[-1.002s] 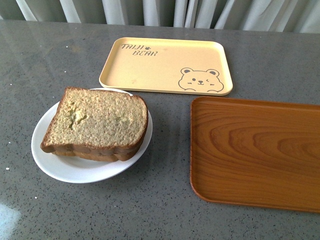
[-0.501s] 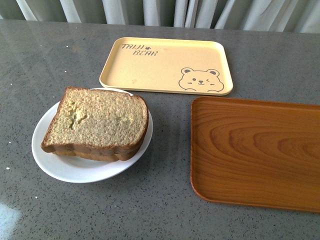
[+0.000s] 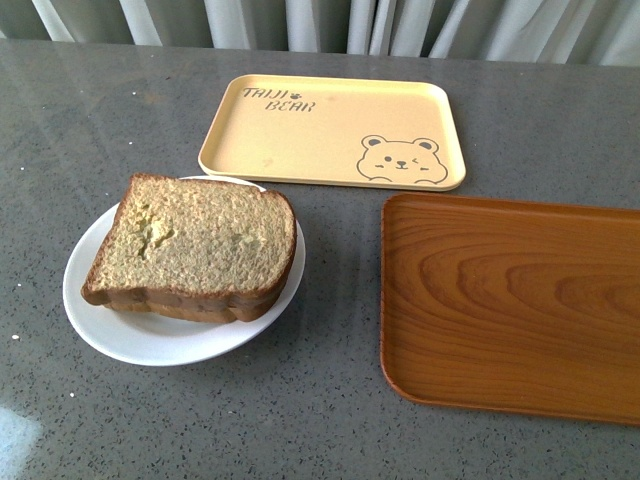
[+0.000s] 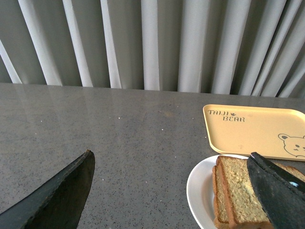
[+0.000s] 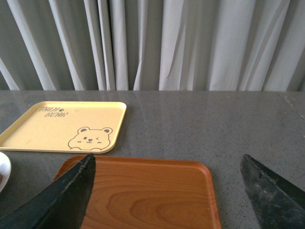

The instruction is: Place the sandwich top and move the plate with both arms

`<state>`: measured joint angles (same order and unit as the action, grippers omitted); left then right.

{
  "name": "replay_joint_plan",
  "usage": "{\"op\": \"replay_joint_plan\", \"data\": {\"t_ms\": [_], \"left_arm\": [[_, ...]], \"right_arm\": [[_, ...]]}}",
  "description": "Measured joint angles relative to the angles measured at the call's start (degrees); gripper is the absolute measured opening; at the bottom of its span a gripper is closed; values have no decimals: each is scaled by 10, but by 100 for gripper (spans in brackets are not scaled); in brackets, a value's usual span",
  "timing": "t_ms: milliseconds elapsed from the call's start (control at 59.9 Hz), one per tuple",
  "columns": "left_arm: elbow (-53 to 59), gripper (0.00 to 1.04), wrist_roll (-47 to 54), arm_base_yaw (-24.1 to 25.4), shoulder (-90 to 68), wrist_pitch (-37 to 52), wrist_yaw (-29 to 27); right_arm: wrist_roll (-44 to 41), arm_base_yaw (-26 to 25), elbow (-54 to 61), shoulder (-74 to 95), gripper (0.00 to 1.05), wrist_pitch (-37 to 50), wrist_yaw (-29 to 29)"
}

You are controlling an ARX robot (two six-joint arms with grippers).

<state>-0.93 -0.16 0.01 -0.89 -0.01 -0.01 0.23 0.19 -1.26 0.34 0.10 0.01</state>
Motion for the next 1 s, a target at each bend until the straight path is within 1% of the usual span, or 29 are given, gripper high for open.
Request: {"op": "replay_joint_plan", "data": {"t_ms": [33,67,134,167,234,368,535,668,819,1002], "left_arm": [[0,96,0,0,0,0,0],[-7,96,-17,-1,-11,-23,-9],[-64,96,-85,3,-91,-157,-13],[-82,96,-116,10,-131,-194,-7],[-93,96,-157,26,-190,-207,10],[-102,96,-178,74,-264,-155,67],[-121,96,-180,161,-387,-48,146],[-130,96,-187,210,-494,33,181],[-140,96,-201,243,-584,98,202],[-161,96,-236,261,-680,174,223]], "right_arm": [[0,0,0,0,97,0,0],[0,0,0,0,96,0,0],[0,0,0,0,95,0,0],[0,0,0,0,96,0,0],[0,0,0,0,96,0,0],[0,0,0,0,96,0,0],[0,0,0,-1,96,0,0],[0,0,0,-1,96,0,0],[0,0,0,-1,96,0,0],[0,0,0,-1,96,0,0]]}}
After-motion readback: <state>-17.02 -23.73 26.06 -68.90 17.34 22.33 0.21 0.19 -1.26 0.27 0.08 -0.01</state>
